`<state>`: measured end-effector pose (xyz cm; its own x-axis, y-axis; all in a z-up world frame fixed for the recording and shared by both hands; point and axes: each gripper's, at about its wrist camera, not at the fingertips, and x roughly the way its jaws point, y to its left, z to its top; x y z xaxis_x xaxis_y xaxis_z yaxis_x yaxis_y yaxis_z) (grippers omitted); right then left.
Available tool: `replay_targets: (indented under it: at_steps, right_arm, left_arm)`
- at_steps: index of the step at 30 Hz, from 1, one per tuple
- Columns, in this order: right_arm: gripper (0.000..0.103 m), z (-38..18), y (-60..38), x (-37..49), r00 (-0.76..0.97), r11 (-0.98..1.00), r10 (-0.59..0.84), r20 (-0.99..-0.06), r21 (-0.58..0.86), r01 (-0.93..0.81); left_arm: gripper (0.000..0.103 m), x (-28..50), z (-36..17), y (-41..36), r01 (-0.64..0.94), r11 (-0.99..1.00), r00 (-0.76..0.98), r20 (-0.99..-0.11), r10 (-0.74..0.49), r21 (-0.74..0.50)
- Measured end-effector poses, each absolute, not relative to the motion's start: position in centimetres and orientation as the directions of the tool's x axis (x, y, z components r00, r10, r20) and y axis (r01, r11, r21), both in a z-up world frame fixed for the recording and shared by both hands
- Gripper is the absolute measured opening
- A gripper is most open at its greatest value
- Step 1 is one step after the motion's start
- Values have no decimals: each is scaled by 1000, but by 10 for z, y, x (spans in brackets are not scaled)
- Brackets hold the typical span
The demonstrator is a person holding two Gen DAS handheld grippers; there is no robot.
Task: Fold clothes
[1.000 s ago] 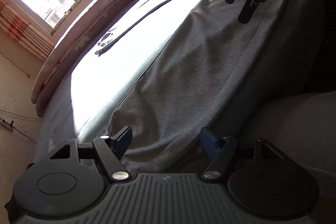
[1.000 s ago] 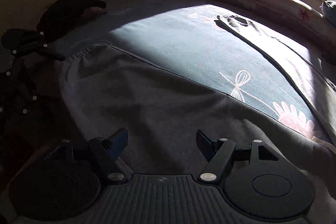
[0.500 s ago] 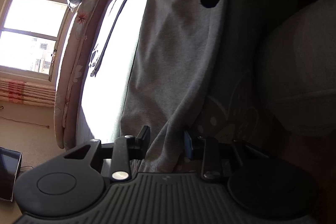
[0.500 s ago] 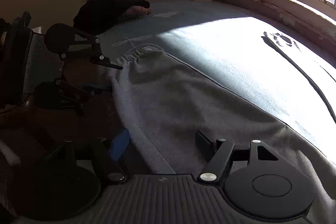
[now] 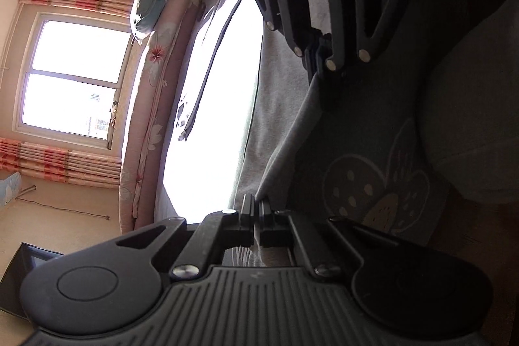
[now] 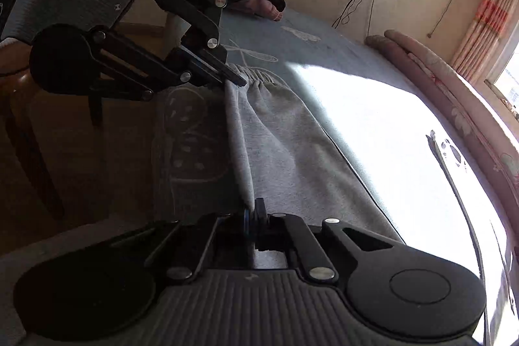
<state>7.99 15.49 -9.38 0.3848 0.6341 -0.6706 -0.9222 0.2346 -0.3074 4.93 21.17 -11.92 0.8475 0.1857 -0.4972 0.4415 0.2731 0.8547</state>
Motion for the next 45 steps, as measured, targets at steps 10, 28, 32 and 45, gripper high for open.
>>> replay_targets:
  at_steps: [10,28,32,45]
  right_arm:
    - [42,-83,132,83,296,268,669,-682,-150,-952]
    - [54,-58,-39,142,564,756,513,-647,30,-654]
    - [54,-67,-63,148,598,815,466,-652,54,-577]
    - [55,-93,-89,180,607,867,440,-662,137,-479]
  left_arm:
    - [12,61,-108,242,471,588,731,-664,156,657]
    - [45,152,-101,298,149,989,688,-721,-85,25]
    - [52,151,-114,315,-47,997,654,-753,75,59]
    - [53,184,-70,215,262,934,628,-691,-358,-245]
